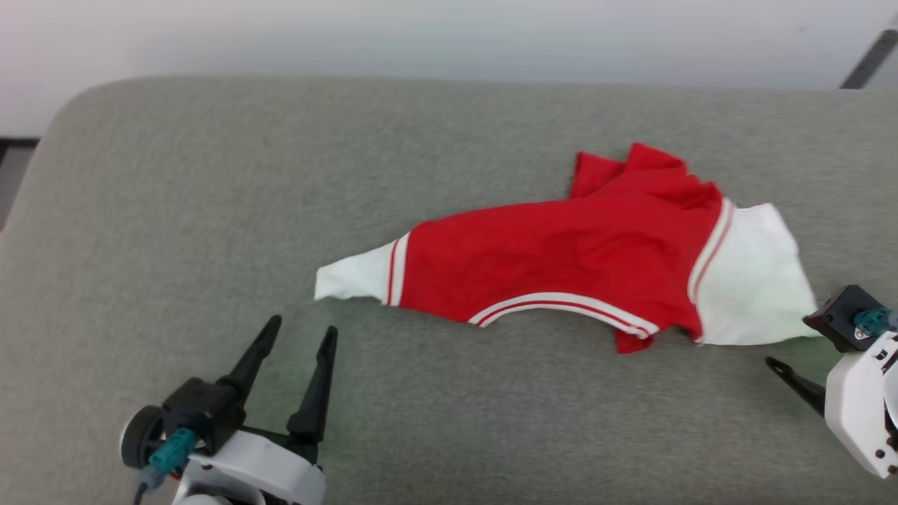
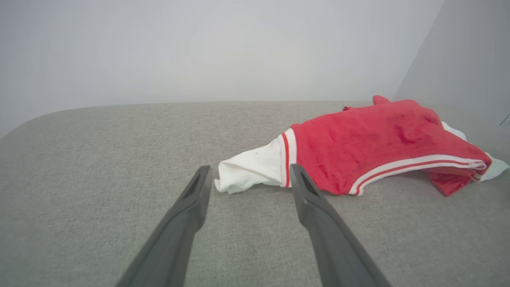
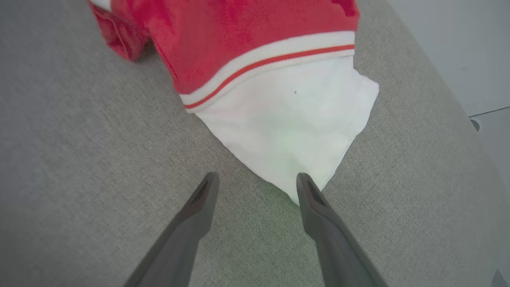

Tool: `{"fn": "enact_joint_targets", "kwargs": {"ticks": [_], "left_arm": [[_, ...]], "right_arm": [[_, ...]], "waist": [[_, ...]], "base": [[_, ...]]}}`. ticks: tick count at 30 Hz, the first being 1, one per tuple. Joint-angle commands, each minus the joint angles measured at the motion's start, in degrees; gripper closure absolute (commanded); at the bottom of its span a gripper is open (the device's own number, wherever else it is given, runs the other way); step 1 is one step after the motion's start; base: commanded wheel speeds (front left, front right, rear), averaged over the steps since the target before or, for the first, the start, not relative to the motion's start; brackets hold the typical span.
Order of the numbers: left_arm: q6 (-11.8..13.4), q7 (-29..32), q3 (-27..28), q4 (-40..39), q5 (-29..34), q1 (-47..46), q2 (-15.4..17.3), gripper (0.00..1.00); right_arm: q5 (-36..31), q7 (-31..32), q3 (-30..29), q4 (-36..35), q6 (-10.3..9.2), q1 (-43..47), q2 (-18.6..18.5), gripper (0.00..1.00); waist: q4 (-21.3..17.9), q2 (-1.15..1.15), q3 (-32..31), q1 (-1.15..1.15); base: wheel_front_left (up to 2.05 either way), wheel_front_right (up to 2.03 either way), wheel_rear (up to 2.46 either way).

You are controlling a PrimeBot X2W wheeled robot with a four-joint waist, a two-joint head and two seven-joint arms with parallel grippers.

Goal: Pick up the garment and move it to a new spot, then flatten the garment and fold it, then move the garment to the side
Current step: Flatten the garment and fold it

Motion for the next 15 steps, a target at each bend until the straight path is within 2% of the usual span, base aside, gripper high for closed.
{"fn": "enact_joint_targets", "kwargs": {"ticks": [1, 5, 10, 11, 12, 15], "left_arm": [[-0.4, 0.0, 0.4, 0.3, 1.1, 0.0, -0.7, 0.0], [-1.9, 0.0, 1.1, 1.2, 3.1, -1.0, -2.6, 0.0], [-3.2, 0.0, 1.7, 2.6, 5.2, -2.0, -4.3, 0.0], [-3.4, 0.0, 1.8, 2.9, 5.6, -2.2, -4.3, 0.0], [-3.6, 0.0, 1.9, 3.2, 5.9, -2.4, -4.2, 0.0], [-4.3, 0.0, 2.2, 3.8, 6.7, -3.0, -3.8, 0.0]], "right_arm": [[1.0, 0.0, 3.2, 0.8, -0.06, -2.2, -0.8, 0.0], [3.0, -1.4, 10.9, 4.3, -0.06, -8.2, -2.3, 0.0], [4.8, -3.2, 19.8, 8.1, -0.05, -13.9, -1.9, 0.0], [5.3, -3.3, 21.5, 8.7, -0.06, -14.5, -1.8, 0.63], [5.7, -3.5, 22.7, 9.1, -0.06, -15.3, -1.6, 1.0], [7.8, -3.9, 24.7, 10.2, -0.08, -16.6, -0.9, 1.0]], "waist": [[2.9, 0.0, 2.8, 0.0], [4.8, 0.0, 4.6, 0.0], [6.2, 0.0, 6.0, 0.0], [6.4, 0.0, 6.2, 0.0], [6.5, 0.0, 6.4, 0.0], [6.5, 0.0, 6.5, 0.0]], "base": [[0.0, 0.0, 0.0], [0.0, 0.0, 0.0], [0.0, 0.0, 0.0], [0.0, 0.0, 0.0], [0.0, 0.0, 0.0], [0.0, 0.0, 0.0]]}}
